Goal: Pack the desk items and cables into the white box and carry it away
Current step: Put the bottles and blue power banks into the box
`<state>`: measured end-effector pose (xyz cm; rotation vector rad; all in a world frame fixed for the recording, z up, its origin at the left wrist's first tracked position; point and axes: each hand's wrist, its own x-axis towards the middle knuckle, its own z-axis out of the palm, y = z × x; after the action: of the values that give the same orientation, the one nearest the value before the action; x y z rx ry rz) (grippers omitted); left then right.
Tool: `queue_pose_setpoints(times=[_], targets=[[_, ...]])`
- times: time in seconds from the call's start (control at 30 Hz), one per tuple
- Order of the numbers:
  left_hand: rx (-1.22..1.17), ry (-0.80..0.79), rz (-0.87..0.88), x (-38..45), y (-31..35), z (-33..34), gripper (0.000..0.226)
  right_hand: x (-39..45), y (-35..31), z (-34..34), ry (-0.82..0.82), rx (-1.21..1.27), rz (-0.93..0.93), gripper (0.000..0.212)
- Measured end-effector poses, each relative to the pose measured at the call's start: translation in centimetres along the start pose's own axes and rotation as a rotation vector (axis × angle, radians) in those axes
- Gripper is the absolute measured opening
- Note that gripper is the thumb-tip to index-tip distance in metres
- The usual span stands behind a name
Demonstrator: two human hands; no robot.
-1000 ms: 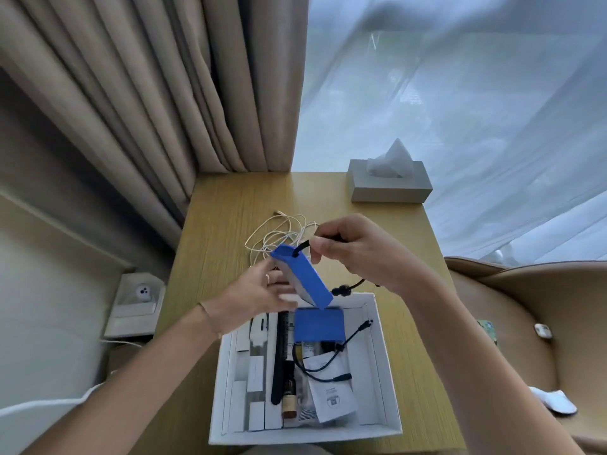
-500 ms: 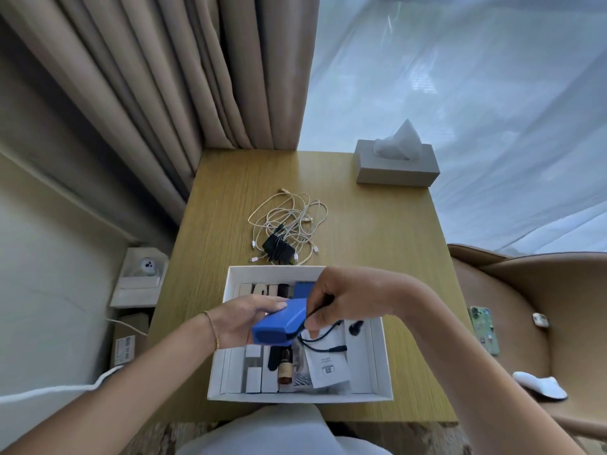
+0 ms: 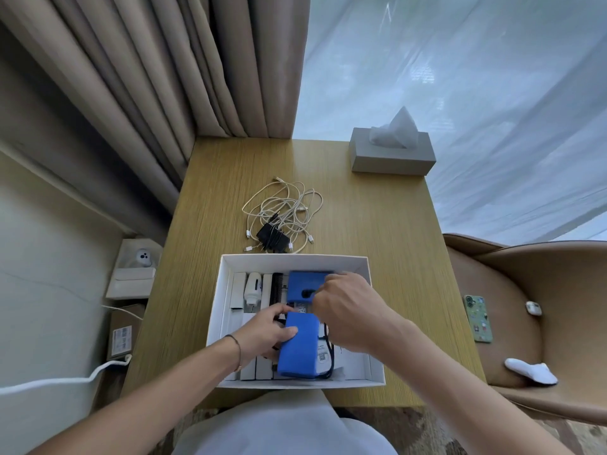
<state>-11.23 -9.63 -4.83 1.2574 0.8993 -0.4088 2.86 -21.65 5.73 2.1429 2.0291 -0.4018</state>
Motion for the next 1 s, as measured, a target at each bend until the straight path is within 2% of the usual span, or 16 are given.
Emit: queue_pose_setpoints(times=[0.03,0.1,0.2,0.3,0.4,0.5,0.7,0.8,0.9,1.0], targets=[[-0.008,0.016,0.011,0.1,-0.1,0.2,0.034,-0.2,0.5,0.7,-0.012,0.021,0.035,0.033],[-0.008,0.046,0.025,0.4,-0.1,0.5,0.036,-0.6,1.6,2.0,-0.036,0.044,0.094,0.018],[0.022,0.081,0.022,1.0,-0.3,1.1,0.042,-1.2,2.5,3.5,-0.045,0.067,0.148,0.029],[0.062,0.105,0.019,1.5,-0.6,1.8,0.049,-1.2,2.7,4.7,-0.025,0.038,0.148,0.028],[0.122,0.135,0.032,1.8,-0.8,2.3,0.048,-1.1,2.7,5.4,-0.109,0.001,0.189,0.026],[0.296,0.183,0.094,2.0,-1.1,2.8,0.045,-1.1,2.3,5.7,-0.201,-0.051,0.207,0.011],[0.637,0.309,0.268,1.6,-1.9,4.1,0.052,-0.4,1.1,6.4,-0.315,-0.120,0.250,0.015],[0.800,0.300,0.319,1.2,-1.7,3.7,0.054,-0.1,1.1,6.4,-0.356,-0.118,0.241,0.018],[0.873,0.294,0.366,0.6,-0.7,2.8,0.045,0.9,1.6,5.6,-0.321,-0.043,0.265,0.017],[0.835,0.371,0.472,-0.4,2.2,0.9,0.032,2.6,2.6,3.7,-0.145,0.090,0.318,0.024]])
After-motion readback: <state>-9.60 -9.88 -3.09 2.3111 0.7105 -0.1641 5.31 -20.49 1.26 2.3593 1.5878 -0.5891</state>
